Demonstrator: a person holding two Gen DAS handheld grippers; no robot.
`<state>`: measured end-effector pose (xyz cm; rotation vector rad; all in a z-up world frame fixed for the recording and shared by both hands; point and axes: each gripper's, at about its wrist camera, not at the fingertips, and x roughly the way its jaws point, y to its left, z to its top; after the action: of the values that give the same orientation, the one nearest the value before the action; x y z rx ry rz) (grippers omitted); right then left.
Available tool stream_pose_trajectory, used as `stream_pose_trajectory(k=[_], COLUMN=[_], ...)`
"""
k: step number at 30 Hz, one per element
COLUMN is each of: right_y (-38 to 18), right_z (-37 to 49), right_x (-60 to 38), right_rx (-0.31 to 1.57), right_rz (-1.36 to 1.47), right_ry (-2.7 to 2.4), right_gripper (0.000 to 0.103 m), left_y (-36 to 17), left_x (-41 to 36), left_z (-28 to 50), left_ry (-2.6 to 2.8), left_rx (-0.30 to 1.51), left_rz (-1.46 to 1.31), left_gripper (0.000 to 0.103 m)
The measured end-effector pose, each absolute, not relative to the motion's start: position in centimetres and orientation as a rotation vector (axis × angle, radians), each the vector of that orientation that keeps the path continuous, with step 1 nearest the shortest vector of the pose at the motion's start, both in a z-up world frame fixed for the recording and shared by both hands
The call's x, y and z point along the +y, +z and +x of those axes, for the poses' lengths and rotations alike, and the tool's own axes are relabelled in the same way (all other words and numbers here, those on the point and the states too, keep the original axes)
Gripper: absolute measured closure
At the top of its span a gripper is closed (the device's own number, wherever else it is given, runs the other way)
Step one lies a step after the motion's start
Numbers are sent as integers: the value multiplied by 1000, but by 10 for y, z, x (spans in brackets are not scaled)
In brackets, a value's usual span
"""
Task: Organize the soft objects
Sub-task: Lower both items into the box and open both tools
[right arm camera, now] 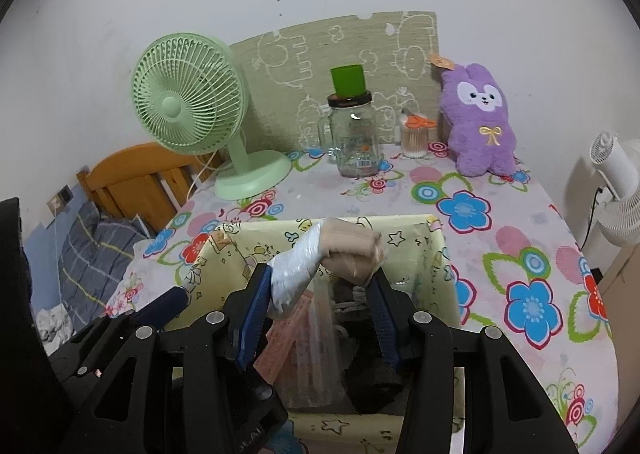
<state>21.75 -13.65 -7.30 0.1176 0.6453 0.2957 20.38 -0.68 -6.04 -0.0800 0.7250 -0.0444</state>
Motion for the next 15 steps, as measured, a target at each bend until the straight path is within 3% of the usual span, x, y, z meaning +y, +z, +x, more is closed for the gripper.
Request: stream_pose_trajectory(k=[9, 11, 13, 15], right_y=[-80, -80, -80, -79], right_z=[226, 227, 226, 223], right_x=[-133, -134, -135, -136], right_rx=[659, 666, 664, 658], right_rz=[133, 138, 141, 144], right_ry=[317, 318, 318, 316], right_gripper=[51, 47, 34, 33], left_y=[-63, -63, -62, -61], left_x=[-10, -12, -12, -13], left_z=[205, 204, 202, 201], left_ry=[-84, -84, -86, -83], left_rx=[737, 738, 736, 730], left_rz=[-57, -52, -48, -43], left_gripper=[20, 19, 17, 15])
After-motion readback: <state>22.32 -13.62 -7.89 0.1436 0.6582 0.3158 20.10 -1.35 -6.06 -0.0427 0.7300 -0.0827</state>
